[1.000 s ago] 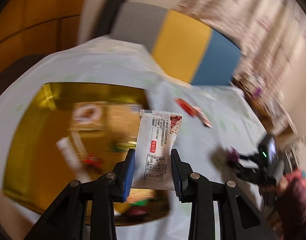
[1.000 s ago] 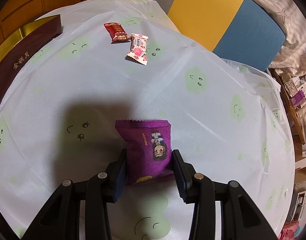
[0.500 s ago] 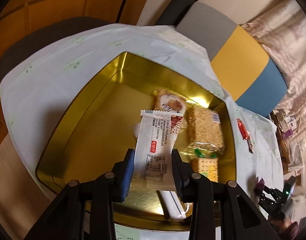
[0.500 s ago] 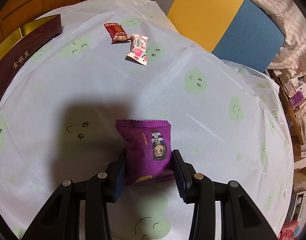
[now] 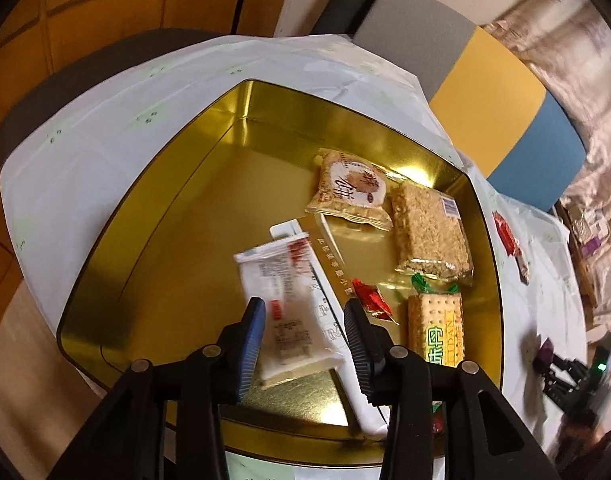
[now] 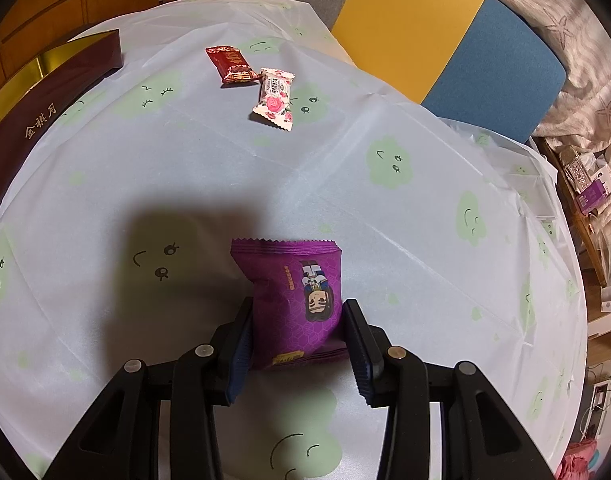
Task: Organize snacks
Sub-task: 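Carry the white sachet into the gold tray and open the left tool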
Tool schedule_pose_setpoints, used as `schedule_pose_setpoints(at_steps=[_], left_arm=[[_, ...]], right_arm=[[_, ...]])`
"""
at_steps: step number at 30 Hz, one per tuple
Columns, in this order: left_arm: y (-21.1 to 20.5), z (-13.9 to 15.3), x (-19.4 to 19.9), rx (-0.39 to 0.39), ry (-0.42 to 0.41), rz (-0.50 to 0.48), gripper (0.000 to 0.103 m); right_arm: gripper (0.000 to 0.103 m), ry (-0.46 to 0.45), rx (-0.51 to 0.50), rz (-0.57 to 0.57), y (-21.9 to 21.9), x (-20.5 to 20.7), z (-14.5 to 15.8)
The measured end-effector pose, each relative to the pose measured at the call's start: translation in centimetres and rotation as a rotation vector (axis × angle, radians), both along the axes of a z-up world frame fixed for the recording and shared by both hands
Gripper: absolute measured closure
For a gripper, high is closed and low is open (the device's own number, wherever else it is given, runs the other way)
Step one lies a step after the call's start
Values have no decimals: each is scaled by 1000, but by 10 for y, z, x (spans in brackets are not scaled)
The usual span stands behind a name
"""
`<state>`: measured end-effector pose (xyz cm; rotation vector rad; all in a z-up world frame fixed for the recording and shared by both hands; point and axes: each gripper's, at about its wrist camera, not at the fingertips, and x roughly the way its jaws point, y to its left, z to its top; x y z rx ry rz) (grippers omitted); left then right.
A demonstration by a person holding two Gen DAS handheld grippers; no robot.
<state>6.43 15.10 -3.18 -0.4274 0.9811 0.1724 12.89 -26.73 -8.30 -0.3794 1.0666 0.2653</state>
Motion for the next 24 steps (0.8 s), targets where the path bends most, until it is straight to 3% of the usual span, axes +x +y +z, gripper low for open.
schedule_pose_setpoints(at_steps=[18,24], left_arm=[[-53,26,-8,191,-88,-143,61],[-69,34,-11,213,-116,-195,61]], right_arm=[[60,-2,-7,3,0,-1,0],[60,-3,-11,4,1,-1,-1]])
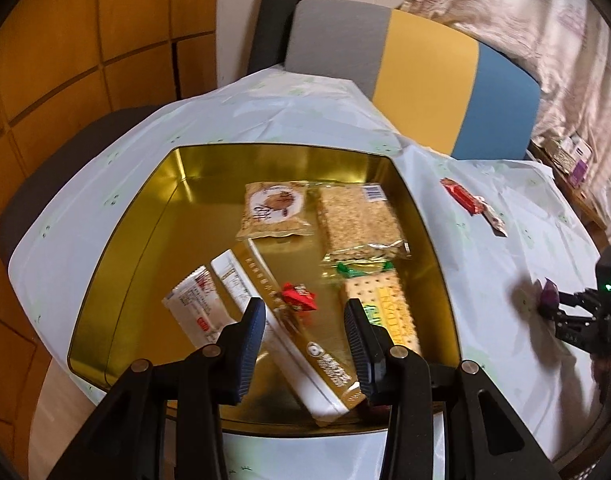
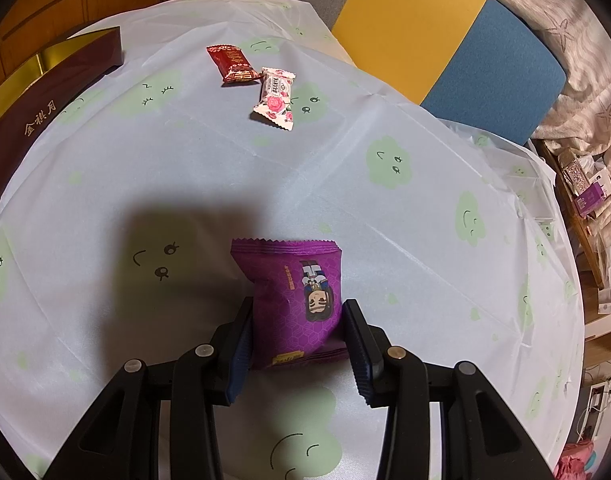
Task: Organize snacks
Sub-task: 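Carry the white sachet into the gold tray and open the left tool, then move the empty left tool back over the table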
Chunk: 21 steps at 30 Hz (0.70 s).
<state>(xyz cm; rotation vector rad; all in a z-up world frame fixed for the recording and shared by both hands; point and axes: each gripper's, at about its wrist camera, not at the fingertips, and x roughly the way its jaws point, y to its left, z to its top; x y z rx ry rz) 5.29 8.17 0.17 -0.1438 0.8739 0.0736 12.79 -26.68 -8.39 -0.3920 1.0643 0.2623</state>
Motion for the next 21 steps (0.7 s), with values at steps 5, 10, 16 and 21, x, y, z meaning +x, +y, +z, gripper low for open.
schedule_pose_setpoints(at_steps=[5,10,16,21], left_arm=[[-15,5,-5,21,-28,-57,61],[-33,9,-10,22,-56,-138,61],[-67,12,-20,12,-85,-287,61],[-110,10,-36,23,-115,-475,59]], right_arm=[[60,0,1,0,0,0,0],[60,-1,0,2,-1,0,0],[60,-1,0,3,-1,0,0],[60,-1,-1,-1,0,-1,0]])
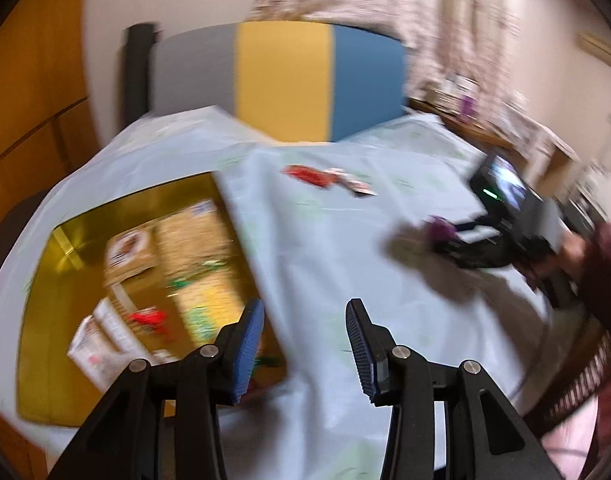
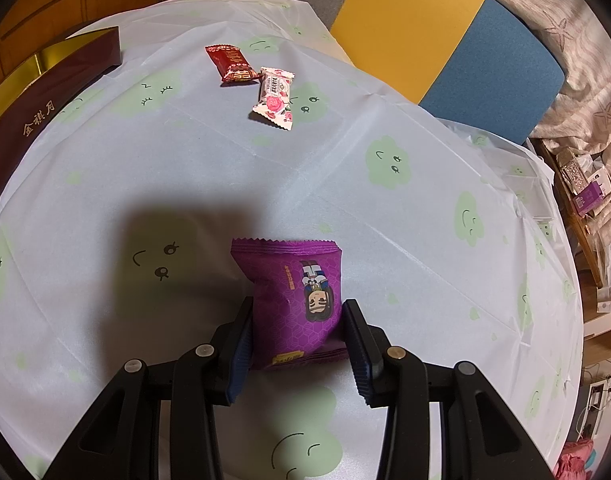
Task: Organize snacks
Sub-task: 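Move the empty left tool back over the table, then carry the purple pack into the gold tray and open the right tool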
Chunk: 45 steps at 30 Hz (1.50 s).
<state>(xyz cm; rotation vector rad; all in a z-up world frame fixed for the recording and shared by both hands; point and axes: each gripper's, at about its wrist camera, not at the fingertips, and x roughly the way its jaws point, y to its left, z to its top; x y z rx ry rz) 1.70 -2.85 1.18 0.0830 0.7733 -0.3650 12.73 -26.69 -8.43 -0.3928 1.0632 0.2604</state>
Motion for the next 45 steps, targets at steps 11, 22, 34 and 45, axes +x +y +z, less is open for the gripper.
schedule_pose_setpoints(at_steps=[11,22,34,45], left_arm=[[-67,-44,-20,71,69,-225,59],[-69,-79,-20,64,107,-238,59],[-46,-81,-16,-125,132,-216,59],[-30,-80,-24,-171,127,-234,59]], right_arm=[[61,-9,-4,-20,1,-2,-1],[61,3,16,-74,-1,2,0],[63,37,159,-32,39,2,43],[63,55,324,422,176,-18,116]])
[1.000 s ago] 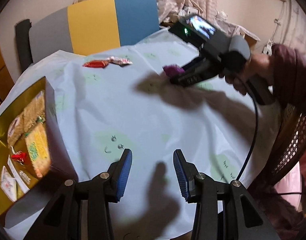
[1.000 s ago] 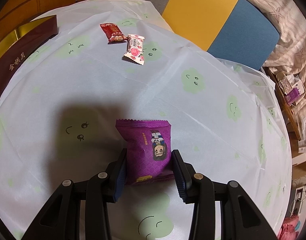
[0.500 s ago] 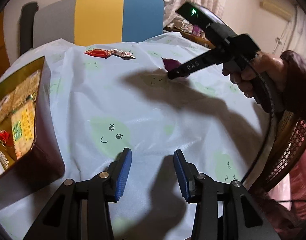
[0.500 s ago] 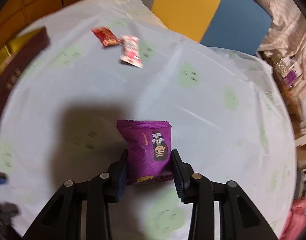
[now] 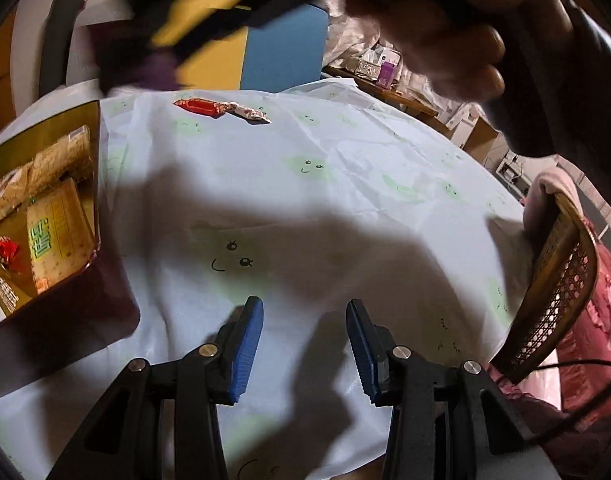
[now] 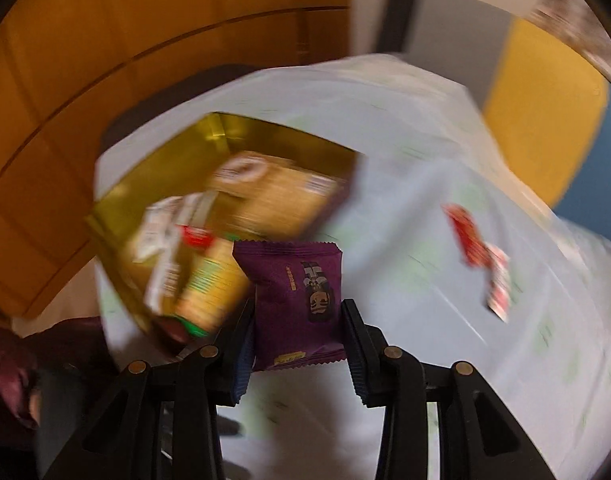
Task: Organize snacks
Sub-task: 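Carry the purple pack into the gold tray and open the right tool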
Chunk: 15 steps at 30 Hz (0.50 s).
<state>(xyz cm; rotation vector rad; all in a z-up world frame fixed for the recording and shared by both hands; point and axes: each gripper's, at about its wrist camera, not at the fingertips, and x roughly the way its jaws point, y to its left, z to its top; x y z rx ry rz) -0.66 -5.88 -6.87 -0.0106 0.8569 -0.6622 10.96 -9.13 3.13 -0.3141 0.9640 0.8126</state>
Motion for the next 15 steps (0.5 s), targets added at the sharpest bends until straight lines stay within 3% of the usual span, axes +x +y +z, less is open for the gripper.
schedule_pose_setpoints(at_steps=[5,15], left_arm=[[3,-2,3,-19,7,0,59],[5,-4,3,-39,12,0,59]], right_arm=[[63,23,-32,124,54,-2,-4],[61,90,-64,167,87,3,-32]])
